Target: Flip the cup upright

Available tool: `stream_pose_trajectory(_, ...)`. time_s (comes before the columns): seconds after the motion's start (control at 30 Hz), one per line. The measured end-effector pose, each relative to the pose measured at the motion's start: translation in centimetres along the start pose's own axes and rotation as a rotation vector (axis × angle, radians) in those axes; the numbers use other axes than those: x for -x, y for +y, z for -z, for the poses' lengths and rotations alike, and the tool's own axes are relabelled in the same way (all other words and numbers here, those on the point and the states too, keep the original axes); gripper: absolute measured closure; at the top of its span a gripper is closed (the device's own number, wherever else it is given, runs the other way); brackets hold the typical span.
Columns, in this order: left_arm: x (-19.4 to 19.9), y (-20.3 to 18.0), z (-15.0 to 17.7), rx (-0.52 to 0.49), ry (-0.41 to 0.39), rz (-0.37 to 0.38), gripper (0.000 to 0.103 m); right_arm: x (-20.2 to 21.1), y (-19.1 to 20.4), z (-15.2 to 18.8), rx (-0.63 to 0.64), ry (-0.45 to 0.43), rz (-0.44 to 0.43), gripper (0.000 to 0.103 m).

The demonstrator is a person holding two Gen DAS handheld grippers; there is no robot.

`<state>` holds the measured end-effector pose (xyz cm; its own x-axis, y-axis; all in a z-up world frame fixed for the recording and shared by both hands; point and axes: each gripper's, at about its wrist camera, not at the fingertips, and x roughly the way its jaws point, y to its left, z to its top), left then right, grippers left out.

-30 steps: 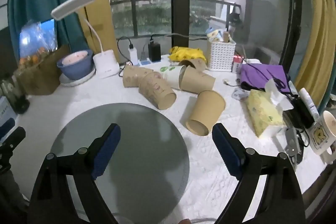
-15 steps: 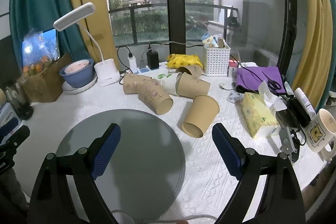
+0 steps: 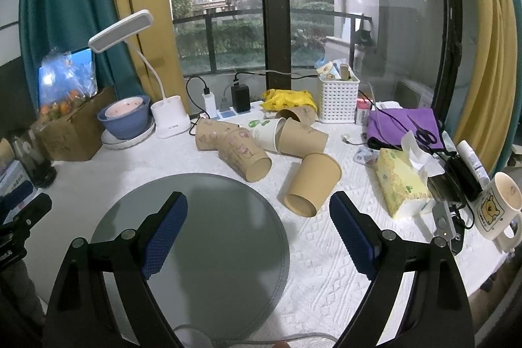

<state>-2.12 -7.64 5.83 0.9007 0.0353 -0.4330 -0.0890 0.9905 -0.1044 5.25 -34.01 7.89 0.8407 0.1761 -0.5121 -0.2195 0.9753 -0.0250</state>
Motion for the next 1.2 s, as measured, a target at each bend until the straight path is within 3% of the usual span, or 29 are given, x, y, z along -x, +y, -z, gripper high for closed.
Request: stream_pose_trajectory(1.2, 0.02, -0.45, -0.40, -0.003, 0.008, 0.006, 0.008, 0.36, -0.26, 0.20, -0.003, -0.004, -0.006, 0.012)
